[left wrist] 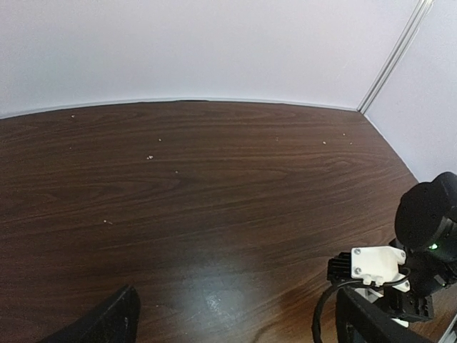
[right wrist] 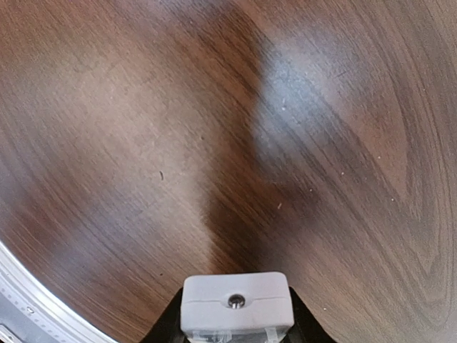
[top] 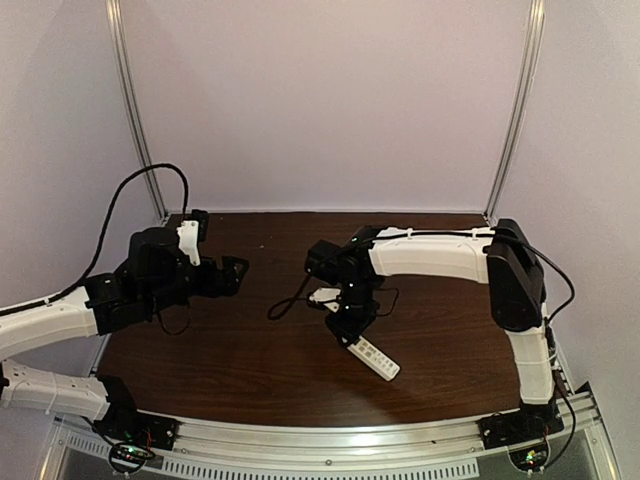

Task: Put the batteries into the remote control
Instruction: Place the remote control at the center of the board.

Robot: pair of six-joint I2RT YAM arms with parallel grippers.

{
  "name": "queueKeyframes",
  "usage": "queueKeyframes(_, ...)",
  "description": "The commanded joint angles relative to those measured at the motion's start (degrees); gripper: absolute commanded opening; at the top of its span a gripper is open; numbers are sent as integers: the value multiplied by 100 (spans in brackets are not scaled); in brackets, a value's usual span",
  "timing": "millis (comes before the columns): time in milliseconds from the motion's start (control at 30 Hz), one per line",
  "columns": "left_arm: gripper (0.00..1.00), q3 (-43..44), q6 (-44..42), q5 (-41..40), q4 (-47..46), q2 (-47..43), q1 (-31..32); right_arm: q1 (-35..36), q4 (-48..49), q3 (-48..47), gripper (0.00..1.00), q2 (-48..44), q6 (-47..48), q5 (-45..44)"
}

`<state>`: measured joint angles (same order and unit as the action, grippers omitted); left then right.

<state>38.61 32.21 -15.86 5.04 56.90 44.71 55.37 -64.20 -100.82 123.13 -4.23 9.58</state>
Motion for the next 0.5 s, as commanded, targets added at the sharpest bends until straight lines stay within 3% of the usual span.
queueKeyframes(0, 97, -178, -19, -43, -419, -100, -37, 60, 32, -263, 30, 347, 26, -181)
queueKeyframes(267, 97, -238, -160, -92, -415, -157, -36, 115, 1, -569, 36, 715, 27, -176)
queueKeyframes(467, 97, -228, -180, -89, -345, -108, -43, 136, 118, -500, 51, 777, -20, -128)
